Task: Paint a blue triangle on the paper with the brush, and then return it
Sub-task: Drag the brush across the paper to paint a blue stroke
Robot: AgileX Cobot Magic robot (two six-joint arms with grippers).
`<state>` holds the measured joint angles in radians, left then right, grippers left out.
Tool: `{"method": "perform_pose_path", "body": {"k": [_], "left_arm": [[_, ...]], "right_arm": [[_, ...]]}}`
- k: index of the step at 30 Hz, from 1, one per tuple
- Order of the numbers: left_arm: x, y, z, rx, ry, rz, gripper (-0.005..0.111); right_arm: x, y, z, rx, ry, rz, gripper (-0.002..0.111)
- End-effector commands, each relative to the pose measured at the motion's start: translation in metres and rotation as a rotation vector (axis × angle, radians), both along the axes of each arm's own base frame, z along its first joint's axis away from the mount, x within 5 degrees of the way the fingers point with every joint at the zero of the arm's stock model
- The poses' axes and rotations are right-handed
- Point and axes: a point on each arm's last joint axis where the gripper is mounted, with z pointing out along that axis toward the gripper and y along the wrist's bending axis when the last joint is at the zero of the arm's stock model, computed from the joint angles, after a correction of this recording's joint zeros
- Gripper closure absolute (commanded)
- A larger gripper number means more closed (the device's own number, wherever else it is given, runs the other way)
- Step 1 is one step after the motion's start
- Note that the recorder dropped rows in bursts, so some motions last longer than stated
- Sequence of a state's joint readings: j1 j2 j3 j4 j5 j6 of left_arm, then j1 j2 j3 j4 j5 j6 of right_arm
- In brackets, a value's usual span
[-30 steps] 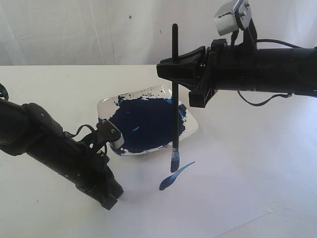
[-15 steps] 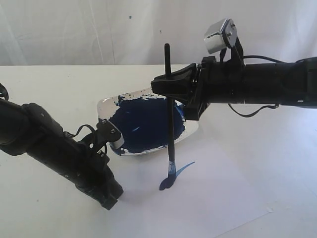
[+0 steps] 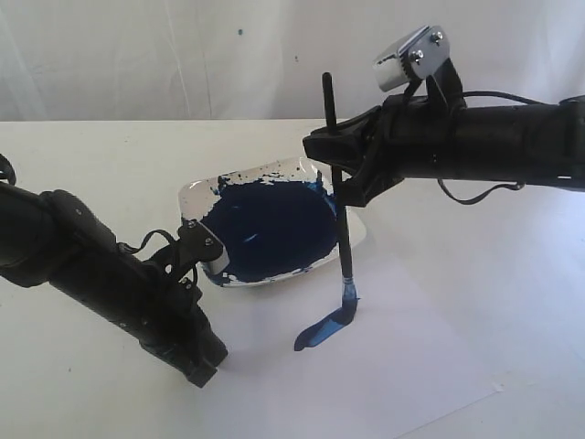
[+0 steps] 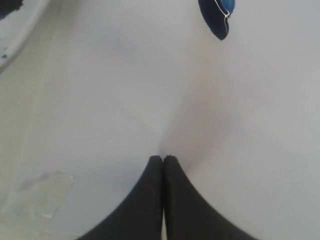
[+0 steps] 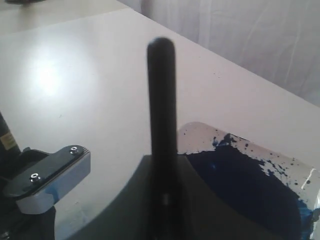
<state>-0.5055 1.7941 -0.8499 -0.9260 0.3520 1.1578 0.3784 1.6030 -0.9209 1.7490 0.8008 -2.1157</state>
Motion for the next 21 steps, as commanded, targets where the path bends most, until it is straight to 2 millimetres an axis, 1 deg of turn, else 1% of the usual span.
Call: {"method": "perform_pose_path", "body": {"k": [1,11,21], "left_arm": [[-0.003,-0.002,-0.002,-0.006,0.028,-0.012,0.107],[-0.003,-0.002,-0.002,-0.006,0.028,-0.012,0.107],[-0.003,-0.002,-0.002,-0.006,0.028,-0.012,0.107]], "right_arm": [[0.005,-0.004,0.001,-0.047,-0.032,-0.056,0.108],[0.009,-0.006,0.0,-0.08,-0.037,-0.106,0.108],[0.003,-0.012,0.021,-0.074,-0.101,-0.144,0.108]]}}
